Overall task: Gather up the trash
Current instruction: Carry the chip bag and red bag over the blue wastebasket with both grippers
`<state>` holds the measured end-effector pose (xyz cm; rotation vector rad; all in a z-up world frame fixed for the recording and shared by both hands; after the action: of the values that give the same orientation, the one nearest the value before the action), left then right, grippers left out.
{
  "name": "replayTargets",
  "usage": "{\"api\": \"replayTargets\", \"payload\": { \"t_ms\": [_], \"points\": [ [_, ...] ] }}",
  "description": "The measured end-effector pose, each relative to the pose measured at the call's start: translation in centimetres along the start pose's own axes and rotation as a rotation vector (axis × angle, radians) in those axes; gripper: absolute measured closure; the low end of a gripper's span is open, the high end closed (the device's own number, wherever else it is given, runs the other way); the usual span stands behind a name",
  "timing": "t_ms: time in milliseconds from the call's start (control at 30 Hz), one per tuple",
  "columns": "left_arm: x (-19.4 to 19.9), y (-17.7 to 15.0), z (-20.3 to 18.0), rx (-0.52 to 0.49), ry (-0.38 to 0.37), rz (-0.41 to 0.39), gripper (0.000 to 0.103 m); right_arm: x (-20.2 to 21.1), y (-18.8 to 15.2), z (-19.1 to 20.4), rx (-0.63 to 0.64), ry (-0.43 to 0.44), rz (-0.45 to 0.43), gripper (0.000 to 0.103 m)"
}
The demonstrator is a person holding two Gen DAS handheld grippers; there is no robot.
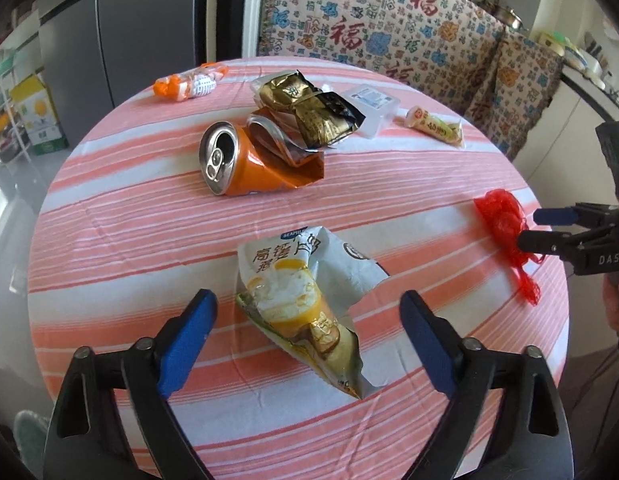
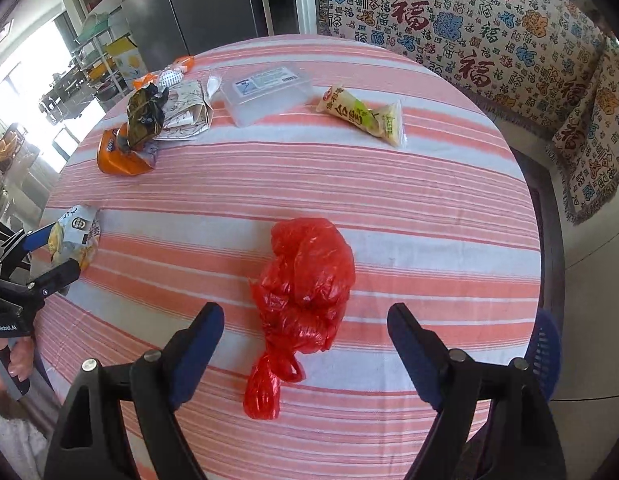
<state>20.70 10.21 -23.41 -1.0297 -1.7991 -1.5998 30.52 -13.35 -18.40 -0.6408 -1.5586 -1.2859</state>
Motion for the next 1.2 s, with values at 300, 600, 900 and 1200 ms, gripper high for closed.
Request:
{"api": "replayTargets", "payload": {
  "t_ms": [300,600,900,1200],
  "points": [
    [1.0,0.3,-0.7,0.019,-0.021,-0.021,0.072,0.1,0.4,-0.1,-0.013,0.025,0.019,0.062],
    [1.8,2.1,-6.8,-0.027,-0.110,-0.052,0.073,4.5,-0.1,-2.9,-0.032,0.023,-0.065,0.062],
    [0.8,3.9,-15.0,-0.102,-0.200,-0.028,0.074,5.8,-3.1,-10.2,-0.148,0.000,-0.095,0.062],
    [-2.2,6.4,-28.7,-0.221,-0.364,0.014,0.074,8.0,-8.1,-23.4,-0.352,-0.111,-0.116,0.062]
  ]
}}
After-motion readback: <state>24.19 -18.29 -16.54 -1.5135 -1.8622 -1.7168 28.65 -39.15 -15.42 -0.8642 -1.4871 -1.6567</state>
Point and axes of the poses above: each gripper's, at about its wrist camera, not at the fingertips, and x roughly against the way its jaws point, z to its left, y to its top, the point moved 6 cm from there along -x, roughly the way its jaws point, and after that the axes turned 4 degrees about -y, right-handed, at the moved point
